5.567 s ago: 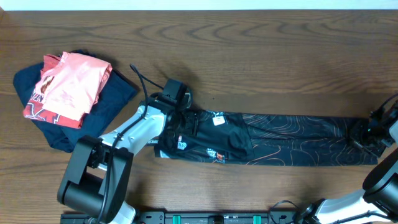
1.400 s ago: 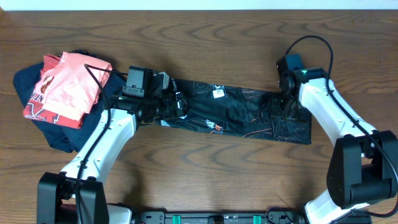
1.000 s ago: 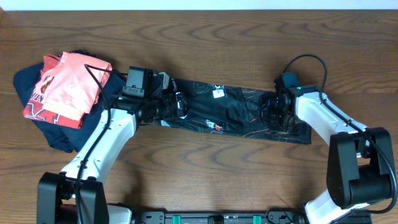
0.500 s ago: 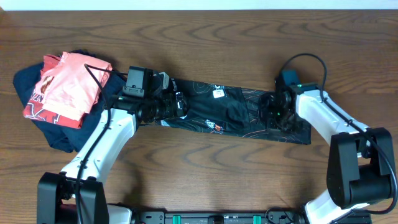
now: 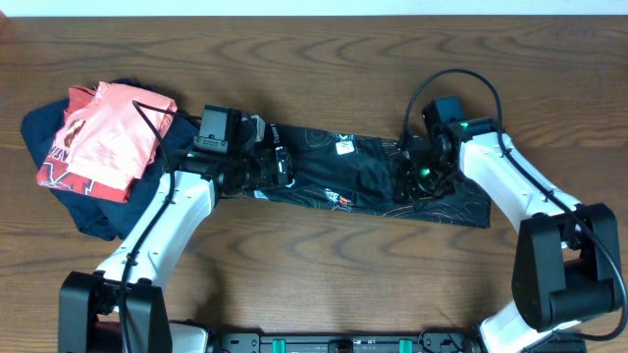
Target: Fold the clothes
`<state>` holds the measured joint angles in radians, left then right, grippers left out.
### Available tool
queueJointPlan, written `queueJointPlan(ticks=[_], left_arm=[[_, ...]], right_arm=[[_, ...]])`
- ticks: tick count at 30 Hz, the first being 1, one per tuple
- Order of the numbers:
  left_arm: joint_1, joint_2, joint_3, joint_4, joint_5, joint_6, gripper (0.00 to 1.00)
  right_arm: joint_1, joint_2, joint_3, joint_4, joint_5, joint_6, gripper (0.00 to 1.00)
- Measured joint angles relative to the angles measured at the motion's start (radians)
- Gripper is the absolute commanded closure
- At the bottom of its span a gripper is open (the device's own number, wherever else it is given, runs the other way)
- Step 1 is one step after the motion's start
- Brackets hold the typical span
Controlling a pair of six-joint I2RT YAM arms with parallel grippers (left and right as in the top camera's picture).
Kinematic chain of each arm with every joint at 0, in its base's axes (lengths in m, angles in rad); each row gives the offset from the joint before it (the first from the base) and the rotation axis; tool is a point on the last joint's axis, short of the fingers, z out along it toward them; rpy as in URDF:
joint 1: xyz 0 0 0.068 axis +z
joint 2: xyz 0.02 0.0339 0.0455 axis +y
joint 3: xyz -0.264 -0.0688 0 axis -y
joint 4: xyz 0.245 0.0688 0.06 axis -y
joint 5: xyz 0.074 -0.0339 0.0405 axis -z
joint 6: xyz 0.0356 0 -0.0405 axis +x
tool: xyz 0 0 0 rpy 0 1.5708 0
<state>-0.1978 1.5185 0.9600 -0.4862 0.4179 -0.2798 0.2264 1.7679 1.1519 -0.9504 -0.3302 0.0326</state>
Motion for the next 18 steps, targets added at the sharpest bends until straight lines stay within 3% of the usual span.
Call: queueJointPlan(ticks=[5,9,18], left_arm=[[0.034,0.006,0.000,0.059,-0.067,0.036,0.02],[0.103,0.057,0.000,0.124,-0.087,0.049,0.02],[0.143,0.267,0.000,0.238,0.000,0.114,0.02]], right_arm=[[-0.012,-0.100,0.000,-0.018,0.140,0.093,0.63],[-0.037,-0.237,0.011,-0.037,0.193,0.134,0.41],[-0.064,-0.354,0.016,-0.133,0.224,0.146,0.41]])
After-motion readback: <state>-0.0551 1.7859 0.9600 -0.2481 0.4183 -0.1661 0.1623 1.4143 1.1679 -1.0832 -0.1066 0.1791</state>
